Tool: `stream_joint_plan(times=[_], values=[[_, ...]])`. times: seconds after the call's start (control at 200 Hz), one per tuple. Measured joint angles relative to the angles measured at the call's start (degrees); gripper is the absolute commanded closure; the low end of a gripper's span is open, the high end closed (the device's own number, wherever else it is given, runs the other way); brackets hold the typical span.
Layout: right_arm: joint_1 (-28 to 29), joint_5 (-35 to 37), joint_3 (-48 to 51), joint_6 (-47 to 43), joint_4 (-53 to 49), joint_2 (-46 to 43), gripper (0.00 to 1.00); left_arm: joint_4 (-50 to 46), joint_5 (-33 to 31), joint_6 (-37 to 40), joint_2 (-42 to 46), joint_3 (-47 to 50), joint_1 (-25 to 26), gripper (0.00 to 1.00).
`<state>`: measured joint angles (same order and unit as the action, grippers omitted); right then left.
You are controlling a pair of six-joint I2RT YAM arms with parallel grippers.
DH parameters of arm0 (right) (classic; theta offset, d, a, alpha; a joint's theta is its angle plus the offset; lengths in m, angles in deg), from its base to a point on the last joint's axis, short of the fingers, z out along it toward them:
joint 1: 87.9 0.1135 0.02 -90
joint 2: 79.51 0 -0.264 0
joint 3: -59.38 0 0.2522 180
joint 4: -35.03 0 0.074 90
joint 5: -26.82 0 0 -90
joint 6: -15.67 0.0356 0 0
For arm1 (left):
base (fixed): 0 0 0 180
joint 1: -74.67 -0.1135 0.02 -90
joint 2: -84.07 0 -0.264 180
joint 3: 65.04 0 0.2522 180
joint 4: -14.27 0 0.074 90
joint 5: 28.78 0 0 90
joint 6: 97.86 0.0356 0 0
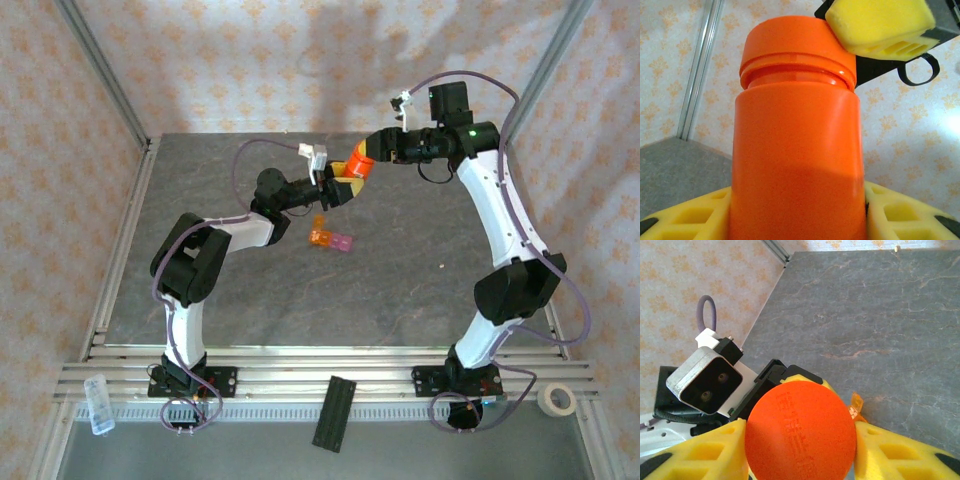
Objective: Sort the pills into containers
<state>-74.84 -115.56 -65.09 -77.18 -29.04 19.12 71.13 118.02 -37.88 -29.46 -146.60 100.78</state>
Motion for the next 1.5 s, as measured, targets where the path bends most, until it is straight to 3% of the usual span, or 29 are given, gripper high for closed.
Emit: stream_joint_plan(times=[0.16,0.546,0.741,0.976,1.211,1.341,1.501], values=[[-0.04,-0.17,-2.99,-1.22,-2.82,1.51,0.66,0.07,0.44,-0.09,0.0,-0.09,-0.24,1.0],[0.02,-0.17,-19.56,-11.96,-20.81,8.74,0.7,0.63,5.4,0.07,-0.24,-1.62,-0.83,1.0],[0.15,-0.22,-20.5,-14.88,-24.35,9.68,0.72,0.63,9.18,0.07,-0.81,-1.6,-1.55,1.0],[2.08,2.99,-19.98,-15.08,-24.35,10.19,0.81,0.57,12.24,0.28,-1.84,-1.62,-2.38,1.0],[4.39,8.02,-15.15,-4.17,-17.59,10.1,0.87,-2.01,10.88,1.92,-2.12,0.26,-3.02,1.0],[5.49,11.17,-7.93,4.81,-12.15,9.84,0.86,-4.46,5.6,6.32,-1.95,5.01,-2.93,1.0],[7.82,15.69,-0.39,14.69,-7.61,8.7,0.86,-10.84,-5.6,16.72,1.7,12.26,-1.68,1.0]])
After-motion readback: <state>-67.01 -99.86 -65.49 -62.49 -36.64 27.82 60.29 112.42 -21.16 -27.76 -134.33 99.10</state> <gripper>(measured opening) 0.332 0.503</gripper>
